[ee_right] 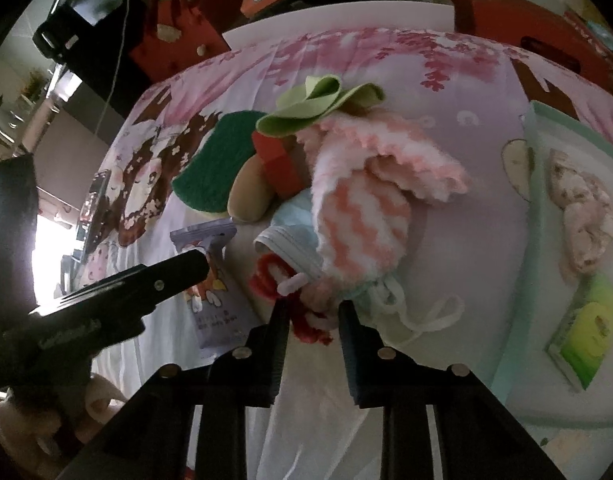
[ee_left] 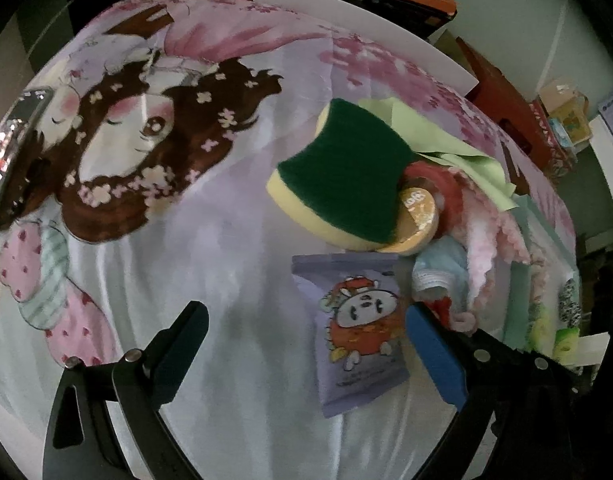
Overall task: Organize soft objects
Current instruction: 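Grasp the purple wipes packet with the left gripper while the right grasps the red-and-pink hair tie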
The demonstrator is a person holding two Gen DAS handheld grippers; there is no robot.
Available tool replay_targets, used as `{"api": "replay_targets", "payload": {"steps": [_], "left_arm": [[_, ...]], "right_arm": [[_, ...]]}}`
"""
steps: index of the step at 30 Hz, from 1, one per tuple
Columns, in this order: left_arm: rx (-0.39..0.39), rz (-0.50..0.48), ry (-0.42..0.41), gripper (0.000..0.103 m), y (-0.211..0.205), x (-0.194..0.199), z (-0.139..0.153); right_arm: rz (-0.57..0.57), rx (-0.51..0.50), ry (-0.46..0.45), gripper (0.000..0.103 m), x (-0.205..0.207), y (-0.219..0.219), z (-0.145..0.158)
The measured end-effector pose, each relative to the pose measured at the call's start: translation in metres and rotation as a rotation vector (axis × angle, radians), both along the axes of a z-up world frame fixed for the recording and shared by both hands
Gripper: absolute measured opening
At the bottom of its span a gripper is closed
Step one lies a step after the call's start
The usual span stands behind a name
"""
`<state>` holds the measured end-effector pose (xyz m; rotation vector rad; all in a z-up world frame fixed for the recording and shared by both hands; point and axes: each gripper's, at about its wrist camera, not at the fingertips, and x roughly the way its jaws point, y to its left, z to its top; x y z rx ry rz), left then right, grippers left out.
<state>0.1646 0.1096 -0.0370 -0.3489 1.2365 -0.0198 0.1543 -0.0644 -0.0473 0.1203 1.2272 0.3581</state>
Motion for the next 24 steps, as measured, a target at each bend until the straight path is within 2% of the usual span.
{"api": "replay_targets", "payload": {"steps": [3,8,13,16,19,24], "left_arm": [[-0.034,0.008,0.011,0.099,-0.003,0.001,-0.002],[-0.020,-0.010,0.010,0.097,-0.014,0.002,-0.004],[-0.020,-0.029,0.018,0.083,-0.025,0.003,-0.009],[-0.008,-0.041,0.021,0.072,-0.030,0.003,-0.010],[0.008,-0.048,0.022,0.057,-0.034,0.004,-0.011],[0.029,-0.059,0.016,0.051,-0.035,0.001,-0.011]], "right_arm": [[-0.005,-0.003,-0.008,0.024,-0.003,-0.007,0.003],[-0.012,0.002,-0.016,0.023,-0.011,-0.017,0.006],[-0.022,0.006,-0.018,0.023,-0.015,-0.025,0.006],[-0.029,0.012,-0.017,0.023,-0.018,-0.029,0.005],[-0.032,0.015,-0.017,0.023,-0.021,-0.032,0.005],[-0.031,0.024,-0.019,0.023,-0.025,-0.034,0.006]]}}
